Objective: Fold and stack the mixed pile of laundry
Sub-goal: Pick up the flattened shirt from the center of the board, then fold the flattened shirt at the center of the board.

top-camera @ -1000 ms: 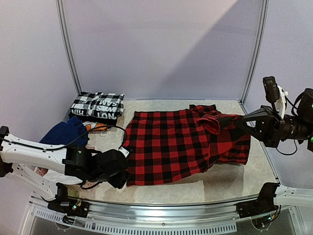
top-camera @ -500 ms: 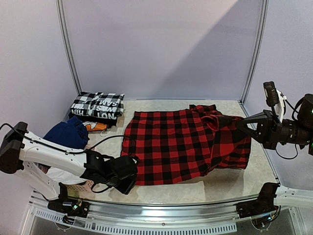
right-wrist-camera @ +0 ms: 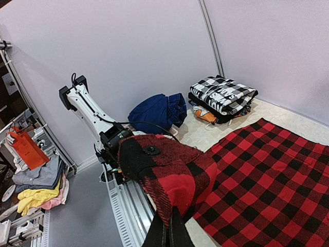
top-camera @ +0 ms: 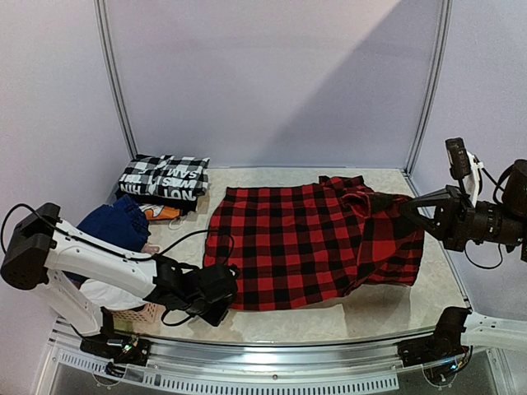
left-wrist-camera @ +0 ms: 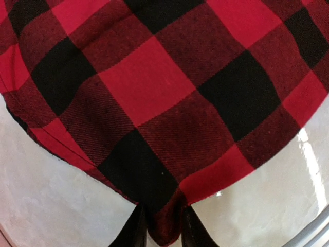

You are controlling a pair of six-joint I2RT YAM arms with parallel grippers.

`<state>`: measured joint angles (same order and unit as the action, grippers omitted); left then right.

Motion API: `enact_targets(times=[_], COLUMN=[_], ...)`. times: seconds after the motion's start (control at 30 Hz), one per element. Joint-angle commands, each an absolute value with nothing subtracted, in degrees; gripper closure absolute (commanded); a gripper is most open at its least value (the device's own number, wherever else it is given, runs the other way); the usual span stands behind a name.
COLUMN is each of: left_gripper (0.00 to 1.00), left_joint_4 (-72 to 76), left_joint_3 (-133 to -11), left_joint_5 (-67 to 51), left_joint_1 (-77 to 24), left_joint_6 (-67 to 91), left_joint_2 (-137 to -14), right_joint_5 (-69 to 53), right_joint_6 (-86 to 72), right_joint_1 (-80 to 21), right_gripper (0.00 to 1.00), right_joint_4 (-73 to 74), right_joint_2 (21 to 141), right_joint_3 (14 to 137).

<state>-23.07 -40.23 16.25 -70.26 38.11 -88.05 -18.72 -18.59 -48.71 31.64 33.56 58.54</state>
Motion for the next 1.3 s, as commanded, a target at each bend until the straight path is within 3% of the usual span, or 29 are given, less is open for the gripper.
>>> enact_targets(times=[0.0,0.1,0.5,0.73,0.87,0.97,1.27], left_gripper=[0.86,1.0,1.0,0.87,0.63,0.52,0.5], left_joint_4=[-22.7,-24.6,-38.4,-39.3,-37.1,-35.1,-34.4], left_joint_3=[-39.2,-39.6,-43.3,-43.5,-43.3,-42.2,-42.7], left_joint_5=[16.9,17.0,15.8,18.9,19.1,17.1,15.8], left_joint_1=[-69.3,-69.5,-75.8,-76.0,-76.1,-76.2,-80.1], left_joint_6=[36.9,36.5,39.2,39.1,39.1,39.0,35.4], left_joint_2=[-89.9,-89.1,-77.9,-79.3,-82.6,-84.3,-85.7], right_joint_5=[-18.5,-18.4,-20.3,-21.3,-18.8,-18.0,-17.2], right_joint_6=[-17.8,-17.4,-17.7,-16.6,-16.3,-16.1,-15.8], right_joint_1=[-48.9,-48.9,-48.9,-49.0,-48.9,-48.9,-49.0], right_gripper=[1.0,1.0,1.0,1.0,1.0,1.0,1.0], right_joint_4=[32.1,33.5,37.1,35.9,36.6,36.7,36.9], right_joint_2=[32.8,32.9,33.0,35.3,37.3,37.5,36.5], right_joint_3=[59.3,61.0,66.8,68.9,68.8,68.8,68.5])
